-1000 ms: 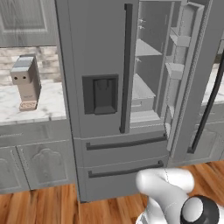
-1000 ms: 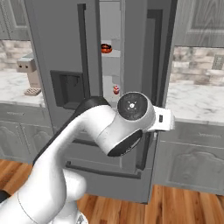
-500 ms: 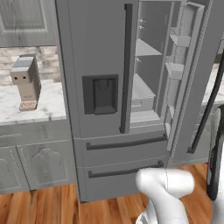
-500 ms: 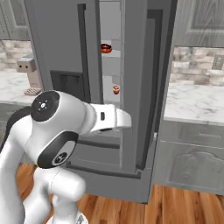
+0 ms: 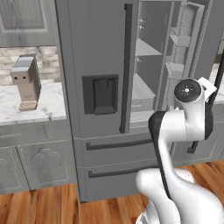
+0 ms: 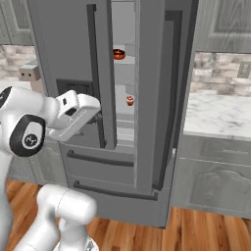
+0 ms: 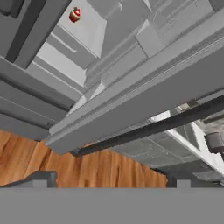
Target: Take the donut and cupcake from the fridge and place them on the empty tray on the dining counter.
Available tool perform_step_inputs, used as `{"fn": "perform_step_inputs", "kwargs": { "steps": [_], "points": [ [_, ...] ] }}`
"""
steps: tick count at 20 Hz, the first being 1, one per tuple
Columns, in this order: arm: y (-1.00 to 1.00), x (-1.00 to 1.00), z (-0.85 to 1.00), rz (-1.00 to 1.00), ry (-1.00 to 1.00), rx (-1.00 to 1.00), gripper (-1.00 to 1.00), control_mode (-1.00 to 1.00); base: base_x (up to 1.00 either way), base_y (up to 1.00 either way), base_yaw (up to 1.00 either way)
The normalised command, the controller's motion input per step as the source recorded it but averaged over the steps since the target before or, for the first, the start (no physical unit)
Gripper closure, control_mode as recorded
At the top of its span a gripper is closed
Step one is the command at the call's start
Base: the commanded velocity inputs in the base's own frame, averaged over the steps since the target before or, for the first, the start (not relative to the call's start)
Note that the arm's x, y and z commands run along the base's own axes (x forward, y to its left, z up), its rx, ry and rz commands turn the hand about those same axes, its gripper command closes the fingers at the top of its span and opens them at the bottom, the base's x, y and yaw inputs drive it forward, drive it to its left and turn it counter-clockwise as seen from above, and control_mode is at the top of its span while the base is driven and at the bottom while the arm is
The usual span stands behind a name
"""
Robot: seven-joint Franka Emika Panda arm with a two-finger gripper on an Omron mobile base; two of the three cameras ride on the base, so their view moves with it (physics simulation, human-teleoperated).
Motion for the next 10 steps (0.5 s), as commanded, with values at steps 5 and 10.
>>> {"fn": "perform_step_inputs", "kwargs": {
  "steps": [5, 10],
  "points": [
    [0.67, 0.98, 0.00, 0.00, 0.40, -0.36, -1.00, -1.00, 0.00, 0.00, 0.00],
    [0.04, 1.00, 0.01, -0.05, 0.69, -0.20, -1.00, -1.00, 0.00, 0.00, 0.00]
  ]
}}
